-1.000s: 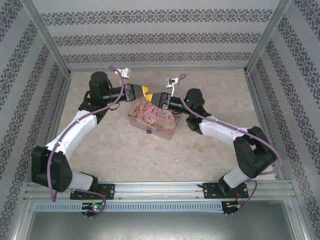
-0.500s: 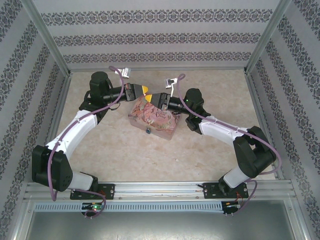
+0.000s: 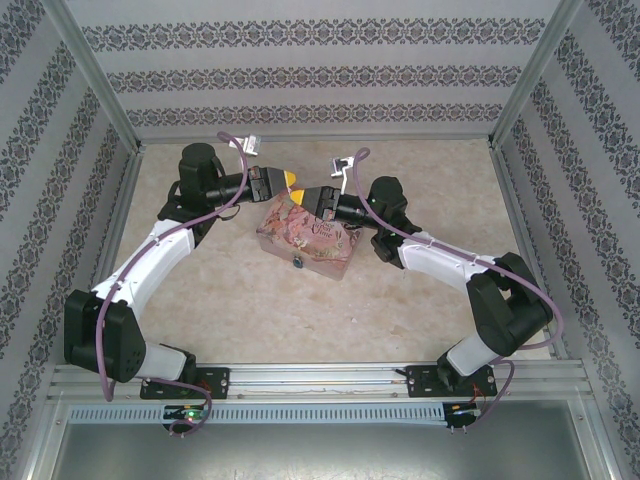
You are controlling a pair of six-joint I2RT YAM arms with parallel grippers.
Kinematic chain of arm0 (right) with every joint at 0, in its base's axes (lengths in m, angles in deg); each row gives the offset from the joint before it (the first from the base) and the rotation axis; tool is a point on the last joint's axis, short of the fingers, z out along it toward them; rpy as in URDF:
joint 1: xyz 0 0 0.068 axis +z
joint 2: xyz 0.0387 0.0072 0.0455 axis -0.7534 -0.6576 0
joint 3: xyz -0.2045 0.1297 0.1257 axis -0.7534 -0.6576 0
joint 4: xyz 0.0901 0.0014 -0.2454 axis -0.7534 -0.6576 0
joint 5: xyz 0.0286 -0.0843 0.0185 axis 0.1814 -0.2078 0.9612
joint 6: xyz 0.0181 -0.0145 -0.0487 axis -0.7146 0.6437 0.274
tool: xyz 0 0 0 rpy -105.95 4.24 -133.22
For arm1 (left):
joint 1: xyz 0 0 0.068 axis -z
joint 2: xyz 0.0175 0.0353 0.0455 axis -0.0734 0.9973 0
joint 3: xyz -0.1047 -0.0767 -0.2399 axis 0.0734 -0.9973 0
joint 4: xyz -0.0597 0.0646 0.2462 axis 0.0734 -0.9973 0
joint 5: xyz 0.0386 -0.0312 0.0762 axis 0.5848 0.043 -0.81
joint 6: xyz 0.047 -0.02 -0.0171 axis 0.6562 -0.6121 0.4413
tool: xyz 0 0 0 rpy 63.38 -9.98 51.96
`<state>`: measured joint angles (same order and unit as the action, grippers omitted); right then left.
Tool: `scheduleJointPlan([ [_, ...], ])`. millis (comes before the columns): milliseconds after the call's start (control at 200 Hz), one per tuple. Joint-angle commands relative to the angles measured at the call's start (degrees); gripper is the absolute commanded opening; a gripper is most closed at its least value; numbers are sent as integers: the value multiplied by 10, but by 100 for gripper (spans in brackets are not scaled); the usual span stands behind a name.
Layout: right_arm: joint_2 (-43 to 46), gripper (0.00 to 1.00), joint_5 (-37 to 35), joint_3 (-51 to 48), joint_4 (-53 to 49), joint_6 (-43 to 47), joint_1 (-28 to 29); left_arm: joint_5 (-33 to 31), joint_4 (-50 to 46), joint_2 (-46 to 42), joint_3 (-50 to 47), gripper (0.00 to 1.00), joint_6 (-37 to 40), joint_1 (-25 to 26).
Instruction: Unlock the padlock with the key
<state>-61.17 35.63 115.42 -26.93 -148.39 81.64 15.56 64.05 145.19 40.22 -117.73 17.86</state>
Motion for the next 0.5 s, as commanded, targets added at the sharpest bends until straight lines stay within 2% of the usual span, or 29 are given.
scheduleJointPlan([
  [0, 23, 0, -15, 0, -25, 32, -5, 1, 14, -10, 9, 36, 11, -18],
  [80, 32, 0, -24, -6, -58, 56, -5, -13, -7, -25, 4, 49, 27, -27],
  [210, 48, 0, -50, -14, -136, 109, -5, -62, -75, -64, -13, 61, 88, -38],
  [360, 58, 0, -97, -23, -248, 170, -7, -149, -172, -120, -46, 72, 176, -40],
  [495, 57, 0, -120, -60, -250, 158, -18, -186, -232, -154, -88, 78, 212, -40],
])
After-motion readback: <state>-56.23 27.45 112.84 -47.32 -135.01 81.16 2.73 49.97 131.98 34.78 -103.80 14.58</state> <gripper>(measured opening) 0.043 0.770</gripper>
